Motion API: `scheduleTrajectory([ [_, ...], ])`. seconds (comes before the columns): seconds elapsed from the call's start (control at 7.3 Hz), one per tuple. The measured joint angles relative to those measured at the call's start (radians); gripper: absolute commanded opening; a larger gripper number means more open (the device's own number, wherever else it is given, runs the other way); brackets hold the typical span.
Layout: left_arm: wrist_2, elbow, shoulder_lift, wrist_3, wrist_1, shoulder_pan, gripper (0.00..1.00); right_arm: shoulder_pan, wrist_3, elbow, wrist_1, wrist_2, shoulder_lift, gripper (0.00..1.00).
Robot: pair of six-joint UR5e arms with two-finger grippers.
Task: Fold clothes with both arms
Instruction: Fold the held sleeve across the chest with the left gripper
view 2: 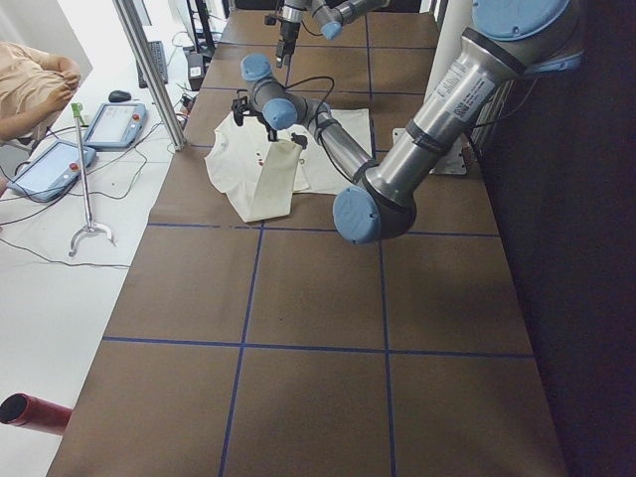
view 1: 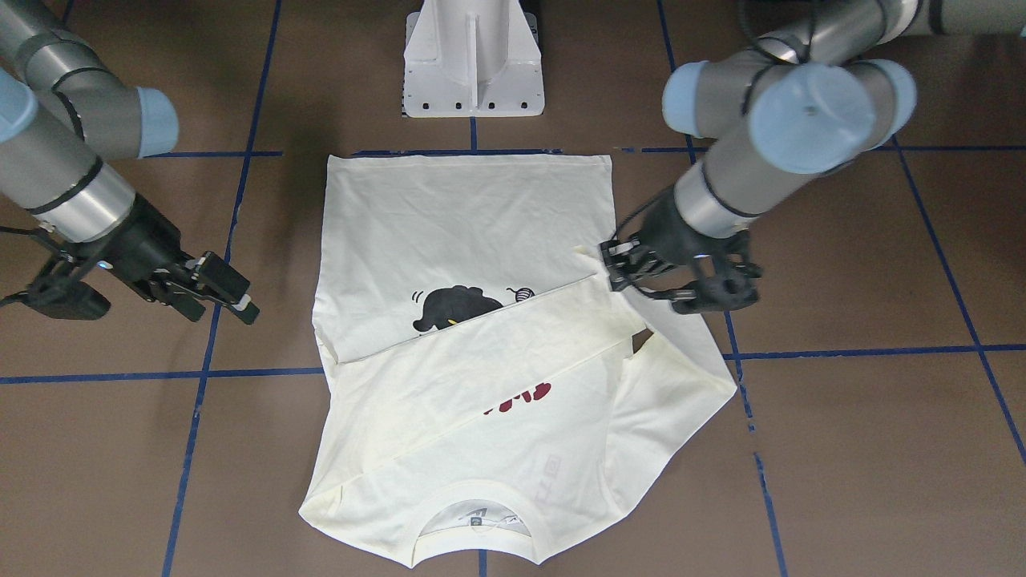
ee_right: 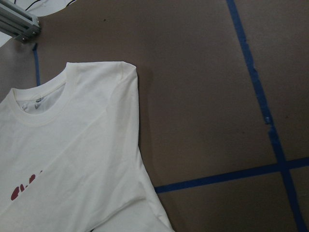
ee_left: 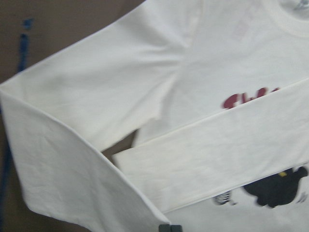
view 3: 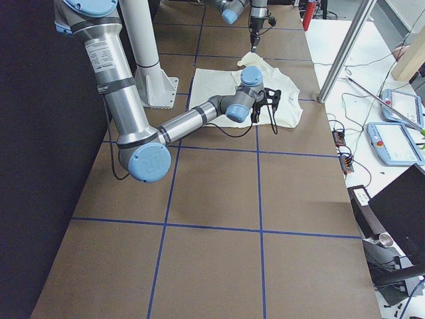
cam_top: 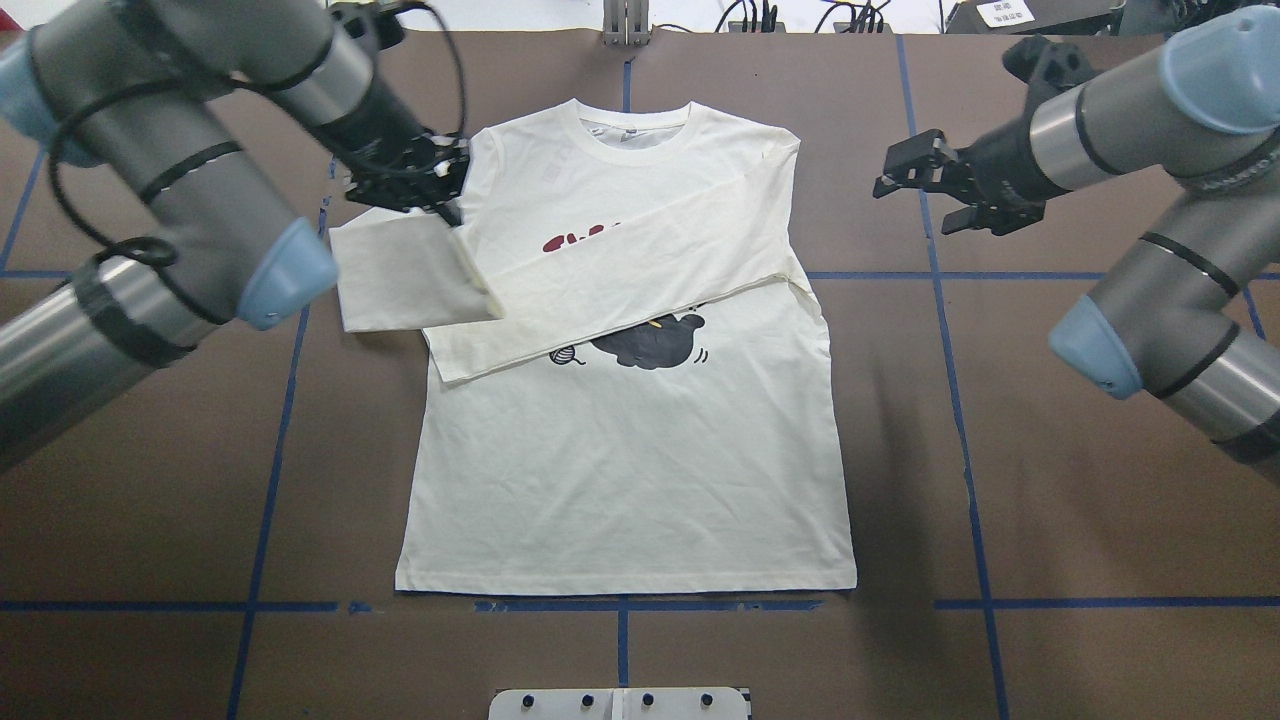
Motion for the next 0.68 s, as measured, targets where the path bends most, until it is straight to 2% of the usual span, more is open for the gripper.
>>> scheduleTrajectory([
  [0.14,0.101,0.189,-0.167,-0.122,-0.106,0.08,0.0,0.034,-0.039,0.049,0.001,0.032,-0.071,1.0],
  [0.27,0.204,0.347,-0.276,-0.182,-0.222,0.156,0.0,0.055,-0.056,0.08,0.001,0.049,-0.116,1.0],
  [0.41,0.328,0.45,-0.327,-0.218,-0.334,0.228,0.0,0.064,-0.062,0.095,0.0,0.055,-0.138,1.0],
  [0.68,0.46,0.61,-0.391,-0.264,-0.503,0.295,0.0,0.073,-0.065,0.102,0.0,0.056,-0.151,1.0],
])
